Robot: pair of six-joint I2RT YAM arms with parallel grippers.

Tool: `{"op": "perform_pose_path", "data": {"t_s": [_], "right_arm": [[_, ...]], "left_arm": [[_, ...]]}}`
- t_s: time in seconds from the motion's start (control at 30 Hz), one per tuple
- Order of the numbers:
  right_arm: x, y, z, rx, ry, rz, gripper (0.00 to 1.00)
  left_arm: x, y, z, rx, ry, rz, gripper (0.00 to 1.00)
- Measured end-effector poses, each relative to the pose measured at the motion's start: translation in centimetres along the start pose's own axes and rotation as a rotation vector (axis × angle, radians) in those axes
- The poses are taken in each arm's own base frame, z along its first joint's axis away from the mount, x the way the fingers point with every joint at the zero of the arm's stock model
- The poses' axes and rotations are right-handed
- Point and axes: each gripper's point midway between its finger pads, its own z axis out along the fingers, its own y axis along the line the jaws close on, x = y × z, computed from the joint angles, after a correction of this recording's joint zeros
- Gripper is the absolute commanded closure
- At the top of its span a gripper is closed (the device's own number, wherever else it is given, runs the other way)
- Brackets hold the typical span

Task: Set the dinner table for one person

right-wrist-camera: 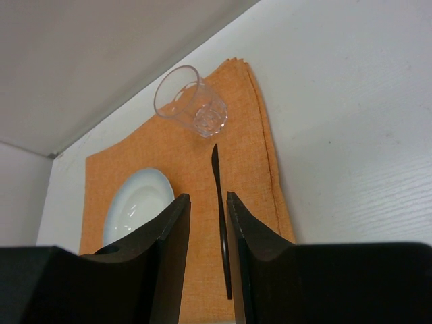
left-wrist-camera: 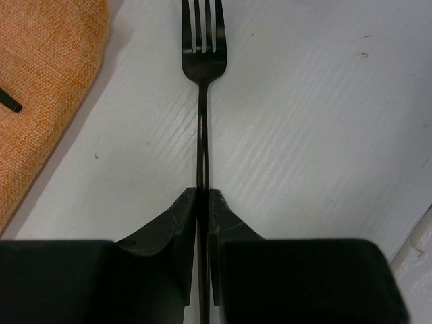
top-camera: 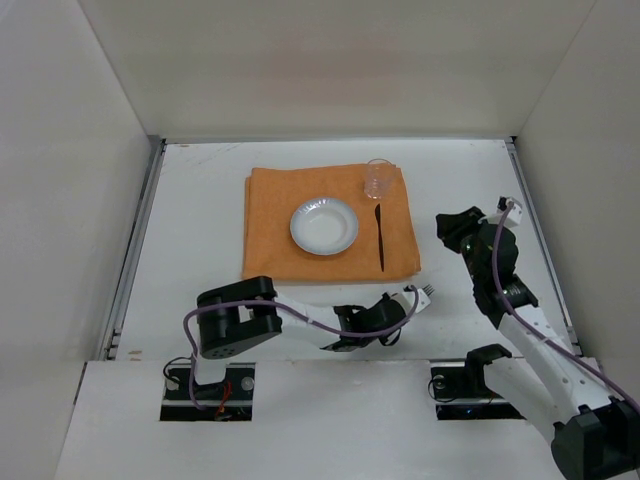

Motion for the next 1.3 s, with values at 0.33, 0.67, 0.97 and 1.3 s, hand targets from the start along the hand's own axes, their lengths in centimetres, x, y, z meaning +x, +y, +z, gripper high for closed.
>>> {"op": "perform_pose_path", "data": {"t_s": [0.33,0.67,0.97,1.3], "right_arm": [[-0.4,0.1,-0.2,-0.004,-0.014,0.008,0.66],[0.1,-0.2,0.4,0.005,0.003,0.014,0.65],[3.0,1.2,1.3,-0.048,0.097,0.013,0.64],[5.1,2.3,1.2,-0.090,0.152,-0.001,0.64]], "left_arm": [[-4.1,2.1,-7.0,-0.007,-0.095,-0.031,0.95],[-8.8,20.9,-16.8,-0.435,-0.359,-0.385,0.94],[1.8,33.3,-16.6,-0.831,-0.060,-0.546,0.95],[6.7,33.7,-13.3,-0.821,0.110,-0.561,0.95]]}}
